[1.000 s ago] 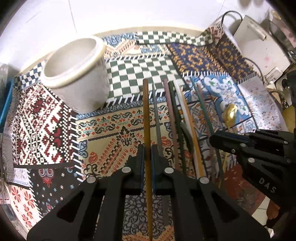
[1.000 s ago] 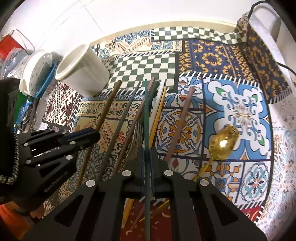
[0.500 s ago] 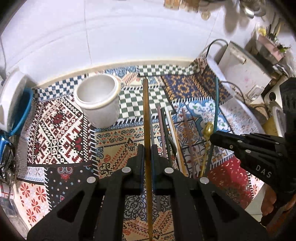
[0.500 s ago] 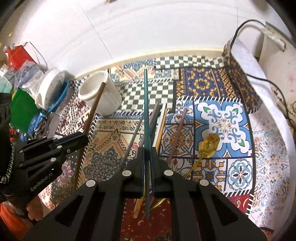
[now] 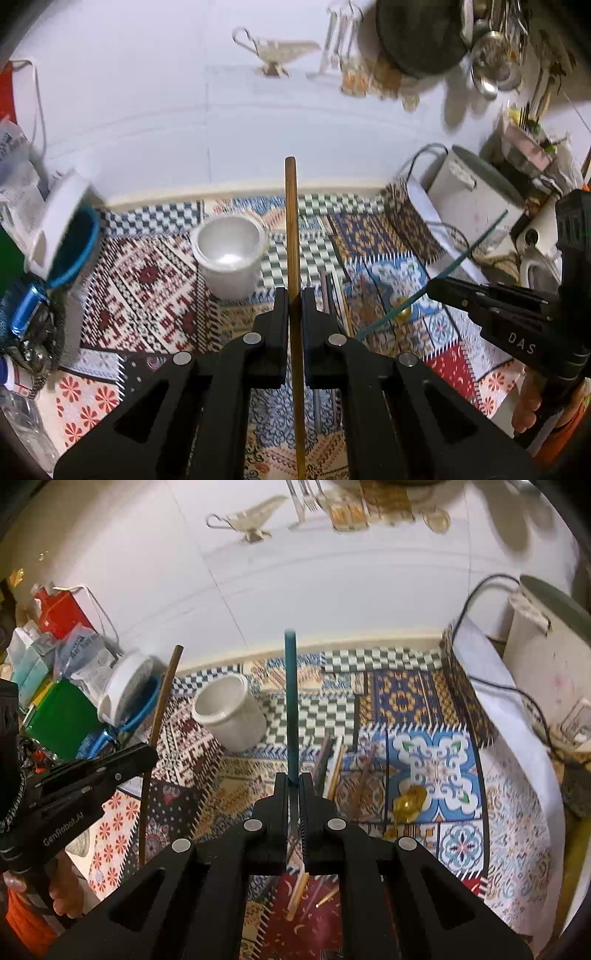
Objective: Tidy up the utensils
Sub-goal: 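Grasp a wooden chopstick with the left tool while the right tool grasps a teal chopstick, then carry both chopsticks upright over the white cup and lower them in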
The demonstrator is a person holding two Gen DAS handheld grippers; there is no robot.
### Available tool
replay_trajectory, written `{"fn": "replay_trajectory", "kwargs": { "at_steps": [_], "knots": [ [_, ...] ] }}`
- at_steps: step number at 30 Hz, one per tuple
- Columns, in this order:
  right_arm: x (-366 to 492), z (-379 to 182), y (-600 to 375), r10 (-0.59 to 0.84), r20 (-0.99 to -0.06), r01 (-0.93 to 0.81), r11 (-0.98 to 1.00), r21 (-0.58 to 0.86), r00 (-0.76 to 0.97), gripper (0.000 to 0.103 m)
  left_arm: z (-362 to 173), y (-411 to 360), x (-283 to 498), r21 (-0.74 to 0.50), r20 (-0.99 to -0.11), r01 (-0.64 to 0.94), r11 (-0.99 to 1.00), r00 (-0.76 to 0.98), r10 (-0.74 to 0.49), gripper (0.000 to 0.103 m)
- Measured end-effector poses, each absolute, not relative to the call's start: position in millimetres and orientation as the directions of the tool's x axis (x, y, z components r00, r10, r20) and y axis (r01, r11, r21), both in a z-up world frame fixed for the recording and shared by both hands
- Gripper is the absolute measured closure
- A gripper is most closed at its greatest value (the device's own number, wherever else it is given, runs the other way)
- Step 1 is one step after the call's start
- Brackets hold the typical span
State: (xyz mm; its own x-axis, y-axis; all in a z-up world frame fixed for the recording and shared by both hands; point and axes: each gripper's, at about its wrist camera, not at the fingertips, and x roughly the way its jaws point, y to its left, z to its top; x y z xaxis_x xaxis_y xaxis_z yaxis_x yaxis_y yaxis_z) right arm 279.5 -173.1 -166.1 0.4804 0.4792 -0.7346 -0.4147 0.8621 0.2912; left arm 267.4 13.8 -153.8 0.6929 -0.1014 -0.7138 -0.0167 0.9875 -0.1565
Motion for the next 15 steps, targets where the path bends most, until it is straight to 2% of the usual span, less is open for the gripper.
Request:
{"fn": "replay_trajectory", "kwargs": {
  "at_steps": [15],
  "knots": [
    [306,-115,-143,0.548,-0.634,-0.521,0.814,0.257,0.545,0.098,-105,52,297,-0.118,-0.587,-0.129,0.985,0.809,0.036,0.098]
  ]
}}
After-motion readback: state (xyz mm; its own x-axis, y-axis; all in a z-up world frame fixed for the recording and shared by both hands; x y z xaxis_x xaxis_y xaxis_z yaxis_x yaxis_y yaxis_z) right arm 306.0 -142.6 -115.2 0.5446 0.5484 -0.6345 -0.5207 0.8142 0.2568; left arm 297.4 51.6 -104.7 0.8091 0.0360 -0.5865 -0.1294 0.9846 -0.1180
